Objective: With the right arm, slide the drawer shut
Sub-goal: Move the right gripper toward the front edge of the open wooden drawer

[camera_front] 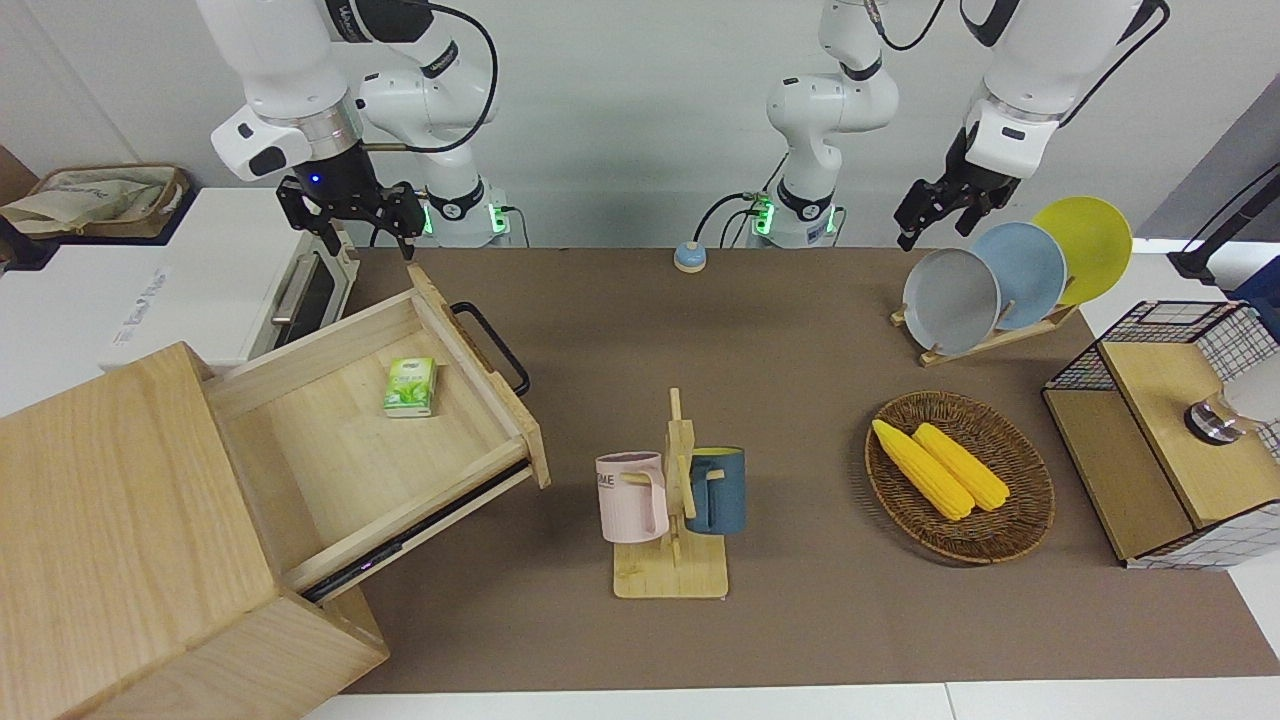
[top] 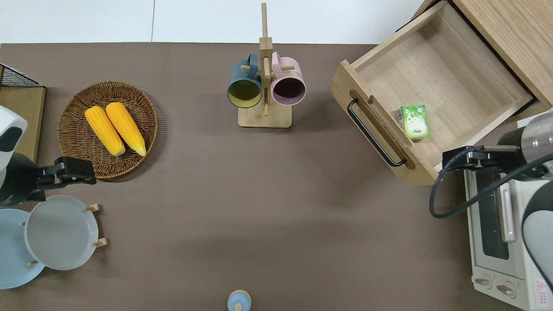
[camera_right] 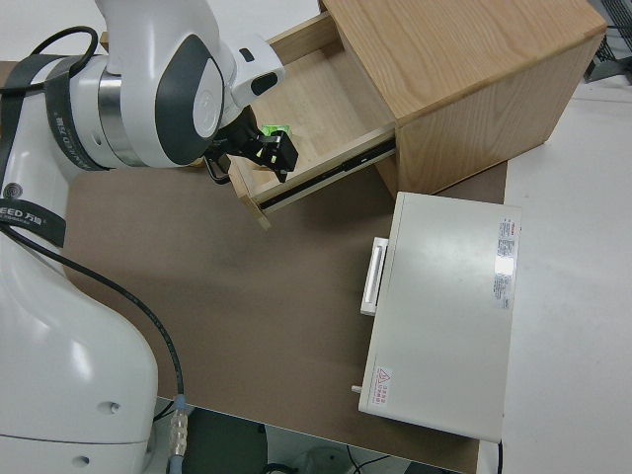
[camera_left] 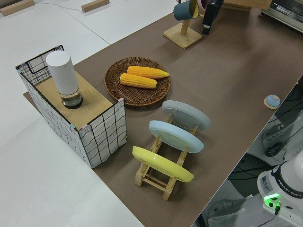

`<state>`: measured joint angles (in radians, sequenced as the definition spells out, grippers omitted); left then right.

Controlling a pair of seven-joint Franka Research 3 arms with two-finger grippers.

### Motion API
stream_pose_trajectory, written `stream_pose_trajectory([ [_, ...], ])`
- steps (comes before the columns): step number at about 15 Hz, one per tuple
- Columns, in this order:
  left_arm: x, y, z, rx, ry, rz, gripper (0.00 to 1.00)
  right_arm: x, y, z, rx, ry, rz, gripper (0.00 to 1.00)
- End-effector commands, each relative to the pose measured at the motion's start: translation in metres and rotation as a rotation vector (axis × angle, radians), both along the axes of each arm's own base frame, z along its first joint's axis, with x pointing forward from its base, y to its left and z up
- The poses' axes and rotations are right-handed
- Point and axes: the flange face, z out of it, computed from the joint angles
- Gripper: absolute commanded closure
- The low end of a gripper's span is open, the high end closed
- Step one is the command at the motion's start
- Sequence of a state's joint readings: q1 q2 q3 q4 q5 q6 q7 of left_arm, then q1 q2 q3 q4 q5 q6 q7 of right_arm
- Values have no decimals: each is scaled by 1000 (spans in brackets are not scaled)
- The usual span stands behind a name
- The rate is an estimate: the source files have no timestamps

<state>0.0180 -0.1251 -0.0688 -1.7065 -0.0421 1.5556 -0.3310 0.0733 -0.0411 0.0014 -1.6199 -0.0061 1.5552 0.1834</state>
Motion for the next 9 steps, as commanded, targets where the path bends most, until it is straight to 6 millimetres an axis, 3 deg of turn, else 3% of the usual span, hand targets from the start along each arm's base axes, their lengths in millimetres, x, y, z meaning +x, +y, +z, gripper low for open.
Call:
stream_pose_trajectory([
  [1,-4,2,5,-1,3,-6,7,4,4,2,11,-3,-63,453],
  [2,-4,2,5,-1,5,-6,7,4,5,2,12,-1,-86,657],
  [4,-4,2,5,-1,3,-6,7,3,13,6,11,-9,-135,835],
  [9,-4,2,5,-1,3,-6,7,-3,41,5,11,19,-271,936],
])
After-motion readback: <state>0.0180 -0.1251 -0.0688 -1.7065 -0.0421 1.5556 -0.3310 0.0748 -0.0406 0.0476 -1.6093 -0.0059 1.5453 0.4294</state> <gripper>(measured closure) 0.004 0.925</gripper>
